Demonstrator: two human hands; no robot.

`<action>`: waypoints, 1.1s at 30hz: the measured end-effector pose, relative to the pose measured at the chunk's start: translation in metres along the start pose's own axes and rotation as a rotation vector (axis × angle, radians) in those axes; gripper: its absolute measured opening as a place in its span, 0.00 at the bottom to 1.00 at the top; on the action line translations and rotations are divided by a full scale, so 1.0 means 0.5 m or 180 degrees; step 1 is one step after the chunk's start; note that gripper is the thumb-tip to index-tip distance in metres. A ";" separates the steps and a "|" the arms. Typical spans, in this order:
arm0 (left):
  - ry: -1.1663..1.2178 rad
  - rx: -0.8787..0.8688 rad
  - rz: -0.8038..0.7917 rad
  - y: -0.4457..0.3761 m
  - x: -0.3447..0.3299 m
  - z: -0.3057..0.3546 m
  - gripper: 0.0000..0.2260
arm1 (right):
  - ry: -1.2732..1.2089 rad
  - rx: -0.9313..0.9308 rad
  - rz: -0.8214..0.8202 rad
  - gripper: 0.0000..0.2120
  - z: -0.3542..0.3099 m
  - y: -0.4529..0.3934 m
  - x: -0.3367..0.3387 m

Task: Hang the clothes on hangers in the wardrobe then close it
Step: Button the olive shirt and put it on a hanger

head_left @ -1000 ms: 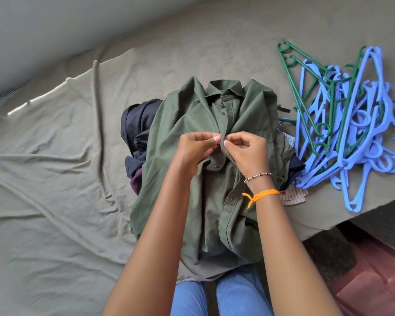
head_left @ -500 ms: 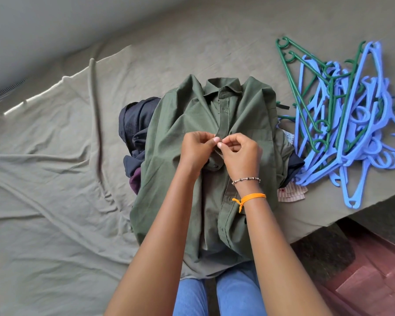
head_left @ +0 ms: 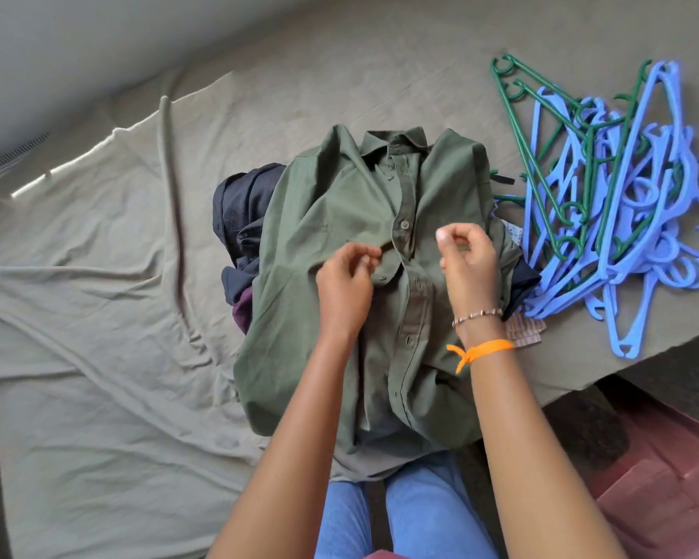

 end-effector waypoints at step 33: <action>-0.1977 -0.0449 0.0122 -0.008 -0.038 -0.053 0.04 | 0.0398 -0.0067 -0.0243 0.04 0.043 0.113 -0.003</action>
Point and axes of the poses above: each hand's wrist, its own y-axis away from the middle knuckle, its own x-axis out of the back of the hand, z = x × y, the point moved 8 cm from there along -y, towards the middle knuckle, and after that the axes turned 11 degrees about x, right-handed, at the moved point
